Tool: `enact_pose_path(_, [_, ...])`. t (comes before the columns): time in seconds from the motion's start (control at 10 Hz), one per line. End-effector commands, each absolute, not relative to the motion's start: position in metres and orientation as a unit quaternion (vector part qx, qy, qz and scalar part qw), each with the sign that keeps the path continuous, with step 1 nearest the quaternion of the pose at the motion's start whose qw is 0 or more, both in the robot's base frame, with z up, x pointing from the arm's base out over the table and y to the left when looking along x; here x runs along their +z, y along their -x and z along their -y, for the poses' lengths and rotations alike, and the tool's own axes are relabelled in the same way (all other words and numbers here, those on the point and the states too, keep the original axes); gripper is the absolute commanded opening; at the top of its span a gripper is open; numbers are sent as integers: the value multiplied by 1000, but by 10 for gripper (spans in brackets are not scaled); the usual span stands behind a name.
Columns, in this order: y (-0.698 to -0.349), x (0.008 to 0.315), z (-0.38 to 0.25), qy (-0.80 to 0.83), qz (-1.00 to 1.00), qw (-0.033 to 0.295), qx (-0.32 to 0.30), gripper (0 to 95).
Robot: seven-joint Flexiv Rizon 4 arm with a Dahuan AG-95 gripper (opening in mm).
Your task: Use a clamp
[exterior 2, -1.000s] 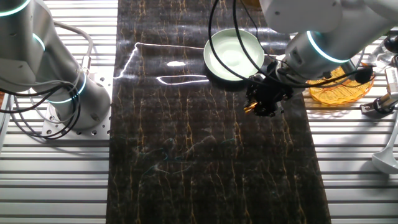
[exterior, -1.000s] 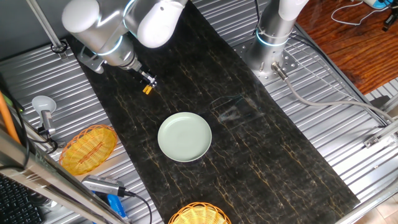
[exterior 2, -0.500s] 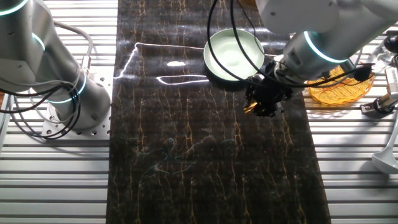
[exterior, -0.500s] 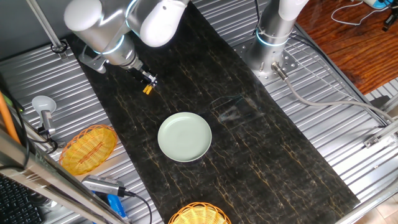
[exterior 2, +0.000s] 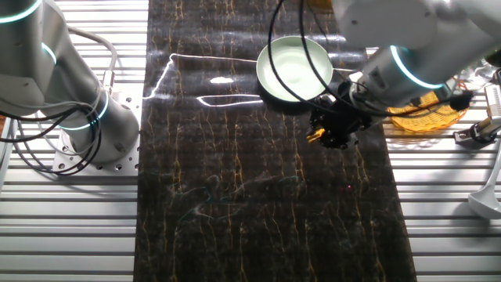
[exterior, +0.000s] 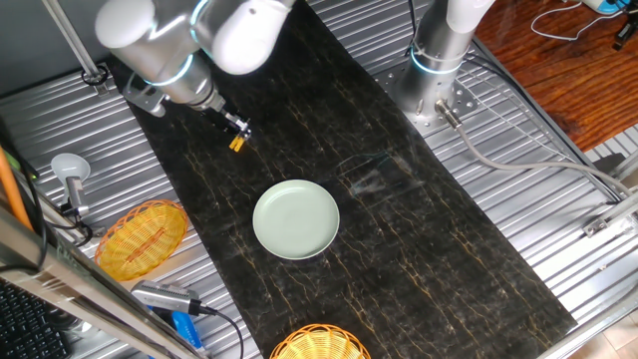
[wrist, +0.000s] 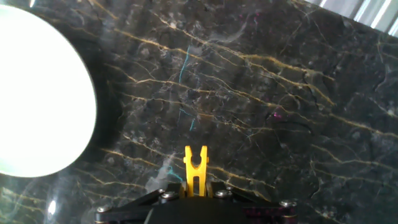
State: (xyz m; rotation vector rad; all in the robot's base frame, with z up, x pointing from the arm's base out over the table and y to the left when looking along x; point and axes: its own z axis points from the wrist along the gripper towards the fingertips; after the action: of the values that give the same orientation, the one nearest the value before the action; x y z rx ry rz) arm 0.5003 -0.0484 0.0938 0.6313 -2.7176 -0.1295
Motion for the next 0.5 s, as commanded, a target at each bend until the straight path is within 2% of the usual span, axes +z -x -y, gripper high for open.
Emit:
enact_pose_path(0.1, [-500,94,37,-200,957,204,-48,0])
enact_pose_path(0.5, [-487,93,1,-179,959,213,-49,0])
